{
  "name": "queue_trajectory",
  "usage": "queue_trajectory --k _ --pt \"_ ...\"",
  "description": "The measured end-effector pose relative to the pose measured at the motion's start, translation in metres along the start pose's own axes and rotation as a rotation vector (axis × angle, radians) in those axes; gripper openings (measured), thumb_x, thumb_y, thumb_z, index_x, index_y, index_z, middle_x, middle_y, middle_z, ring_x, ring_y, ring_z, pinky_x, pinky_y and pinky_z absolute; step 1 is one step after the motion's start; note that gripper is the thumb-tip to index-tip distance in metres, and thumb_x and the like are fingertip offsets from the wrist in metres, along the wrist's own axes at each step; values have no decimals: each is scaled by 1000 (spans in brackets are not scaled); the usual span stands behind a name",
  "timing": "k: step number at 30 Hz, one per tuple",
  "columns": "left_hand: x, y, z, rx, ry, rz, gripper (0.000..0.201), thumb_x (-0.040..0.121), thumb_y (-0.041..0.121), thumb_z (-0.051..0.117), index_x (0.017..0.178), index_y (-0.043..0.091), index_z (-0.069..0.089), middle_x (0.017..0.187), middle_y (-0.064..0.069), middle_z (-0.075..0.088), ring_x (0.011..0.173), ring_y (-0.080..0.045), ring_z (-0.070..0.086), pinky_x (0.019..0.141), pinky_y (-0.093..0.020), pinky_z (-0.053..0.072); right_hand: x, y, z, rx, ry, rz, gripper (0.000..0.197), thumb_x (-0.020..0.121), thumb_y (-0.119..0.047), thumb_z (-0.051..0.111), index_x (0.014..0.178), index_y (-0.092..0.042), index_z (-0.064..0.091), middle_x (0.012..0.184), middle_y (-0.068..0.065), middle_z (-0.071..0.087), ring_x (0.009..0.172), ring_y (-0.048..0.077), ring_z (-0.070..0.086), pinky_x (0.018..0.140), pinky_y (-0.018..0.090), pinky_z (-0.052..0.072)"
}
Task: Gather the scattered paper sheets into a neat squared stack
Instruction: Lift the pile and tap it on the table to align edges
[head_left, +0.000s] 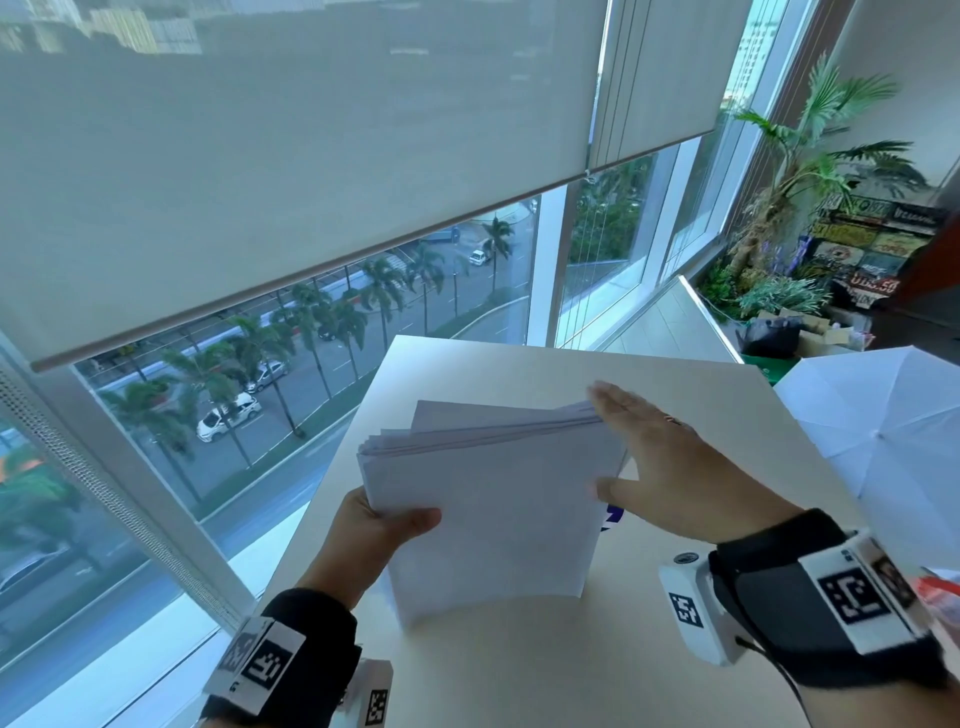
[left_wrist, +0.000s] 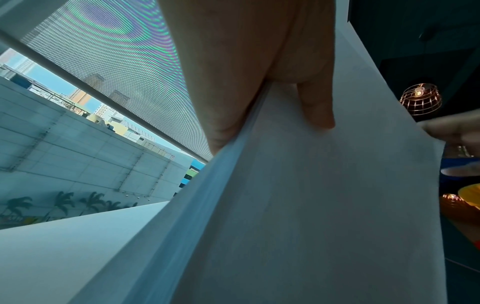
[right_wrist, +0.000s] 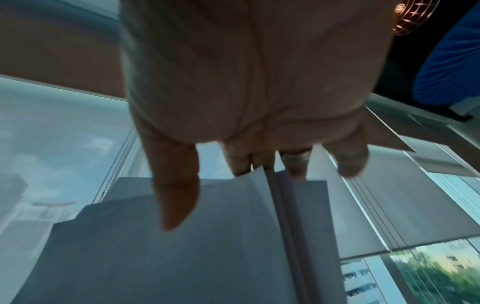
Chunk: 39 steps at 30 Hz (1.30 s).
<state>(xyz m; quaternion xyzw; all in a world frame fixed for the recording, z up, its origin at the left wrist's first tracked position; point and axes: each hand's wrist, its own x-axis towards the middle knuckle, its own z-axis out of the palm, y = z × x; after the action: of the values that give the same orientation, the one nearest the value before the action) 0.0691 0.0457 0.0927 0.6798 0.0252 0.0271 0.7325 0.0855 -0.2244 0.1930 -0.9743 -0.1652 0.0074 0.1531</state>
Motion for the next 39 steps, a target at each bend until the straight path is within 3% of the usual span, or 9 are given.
queue_trajectory --k 5,10,14,19,23,28,32,37,39 --pt "0 0 0 14 0 -13 24 52 9 73 73 19 74 67 10 75 65 -3 69 60 -13 54 2 -12 -5 129 392 -28 84 82 -33 58 147 -22 6 155 -10 3 142 7 2 114 39 13" --pt "2 -1 -1 11 1 -30 22 52 9 74 66 25 77 70 8 76 68 -4 70 63 -15 55 8 -37 8 -78 -9 -89 90 81 -45 48 147 -26 -10 153 -19 -12 144 6 -9 117 42 2" --pt "1 0 -2 18 -3 -36 21 52 9 74 66 24 77 71 8 76 68 -5 70 65 -16 57 9 -49 6 81 304 -105 87 79 -47 42 144 -25 -11 145 -21 -10 137 -1 -6 112 39 -1" --pt "1 1 -2 13 9 -47 20 51 9 75 68 19 75 68 6 76 65 -6 70 60 -15 55 10 -68 13 -46 -26 -220 85 84 -43 47 146 -29 -10 151 -22 -15 140 -2 -11 118 48 -2" --pt "1 -1 -2 22 19 -57 18 50 10 75 65 20 75 67 7 76 65 -6 70 61 -16 56 13 -72 13 166 273 -218 85 75 -49 36 142 -25 -10 147 -22 -9 140 -2 -2 113 35 3" --pt "1 -2 -3 23 20 -60 22 46 15 78 67 21 76 70 6 76 68 -9 71 66 -19 58 13 -83 19 -38 -47 -297 82 84 -44 45 146 -31 -8 152 -23 -11 140 -3 -8 118 47 -1" --pt "1 -2 -2 19 23 -66 21 49 13 76 69 19 75 69 5 76 68 -8 71 63 -17 56 16 -91 16 151 257 -305 82 76 -47 36 146 -26 -3 147 -21 -8 139 1 -2 112 41 1" --pt "-2 2 -2 13 -5 -48 22 54 11 76 76 15 75 71 2 76 68 -9 69 63 -19 56 17 -113 20 -76 -98 -371 81 87 -38 49 147 -29 -4 157 -17 -7 145 5 -5 118 47 -5" --pt "-3 1 -2 32 -8 -52 19 56 10 75 75 12 75 72 0 76 69 -11 69 66 -23 56 18 -119 17 -4 2 -393 81 88 -36 49 147 -30 -6 154 -20 -11 145 6 -4 115 44 -7"
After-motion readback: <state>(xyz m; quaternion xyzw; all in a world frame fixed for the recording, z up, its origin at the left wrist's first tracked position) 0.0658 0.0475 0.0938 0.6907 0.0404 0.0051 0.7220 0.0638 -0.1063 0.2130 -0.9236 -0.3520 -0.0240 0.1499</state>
